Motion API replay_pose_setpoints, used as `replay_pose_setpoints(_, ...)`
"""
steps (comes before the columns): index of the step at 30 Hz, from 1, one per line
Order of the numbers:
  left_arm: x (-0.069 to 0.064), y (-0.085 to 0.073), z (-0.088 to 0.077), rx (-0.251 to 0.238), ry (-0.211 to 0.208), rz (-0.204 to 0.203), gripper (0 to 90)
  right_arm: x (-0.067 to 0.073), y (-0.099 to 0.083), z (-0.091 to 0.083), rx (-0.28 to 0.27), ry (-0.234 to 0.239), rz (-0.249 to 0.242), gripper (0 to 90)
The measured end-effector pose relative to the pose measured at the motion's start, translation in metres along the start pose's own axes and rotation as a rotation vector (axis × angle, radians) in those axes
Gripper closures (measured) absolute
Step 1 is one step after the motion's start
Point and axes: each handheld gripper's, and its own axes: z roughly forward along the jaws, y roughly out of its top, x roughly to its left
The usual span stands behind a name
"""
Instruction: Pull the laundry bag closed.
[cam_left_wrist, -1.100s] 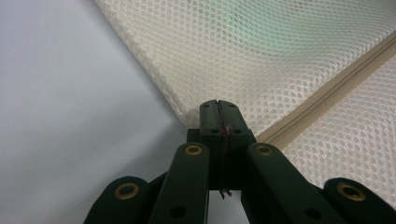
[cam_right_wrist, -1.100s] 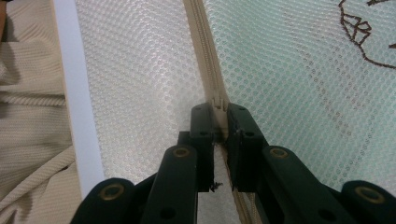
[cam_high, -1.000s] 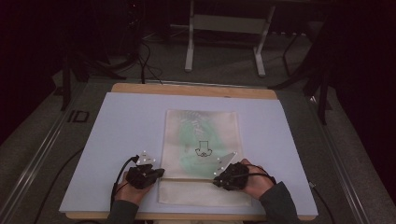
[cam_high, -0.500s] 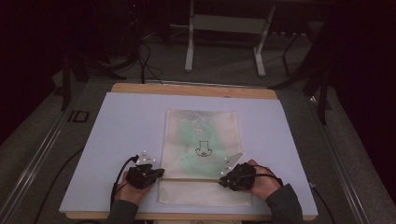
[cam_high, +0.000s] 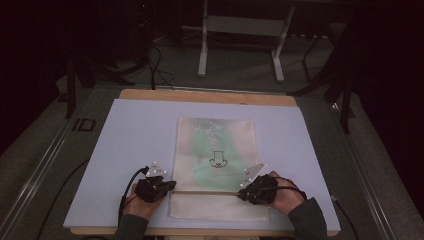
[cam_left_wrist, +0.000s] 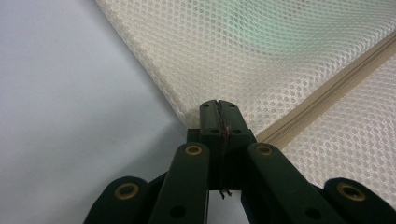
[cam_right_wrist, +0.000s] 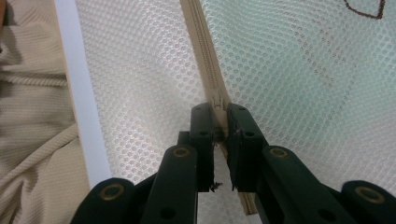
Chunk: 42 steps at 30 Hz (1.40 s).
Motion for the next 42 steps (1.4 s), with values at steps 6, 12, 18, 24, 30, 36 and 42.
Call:
replay_pose_setpoints(6,0.0,0.0,0.0,0.001,0.0,0.001,89.3,-0.001,-0.004,-0.002,0.007,0.0,0.012,82.1)
replay_pose_setpoints(12,0.0,0.0,0.0,0.001,0.0,0.002,89.3,-0.003,-0.011,-0.005,0.011,-0.003,0.03,82.1)
replay_pose_setpoints(18,0.0,0.0,0.0,0.001,-0.001,0.001,89.3,-0.004,-0.019,-0.009,0.003,-0.004,0.047,82.1)
replay_pose_setpoints(24,0.0,0.0,0.0,0.001,0.0,0.002,89.3,-0.006,-0.027,-0.013,0.002,-0.007,0.067,82.1)
replay_pose_setpoints(30,0.0,0.0,0.0,0.001,0.0,0.002,89.3,-0.009,-0.037,-0.018,-0.002,-0.021,0.088,82.1)
replay_pose_setpoints(36,0.0,0.0,0.0,0.001,0.001,0.004,89.2,-0.011,-0.047,-0.023,-0.002,-0.032,0.115,82.0)
replay_pose_setpoints(42,0.0,0.0,0.0,0.0,0.002,0.002,89.3,-0.013,-0.053,-0.026,0.008,-0.051,0.13,82.0)
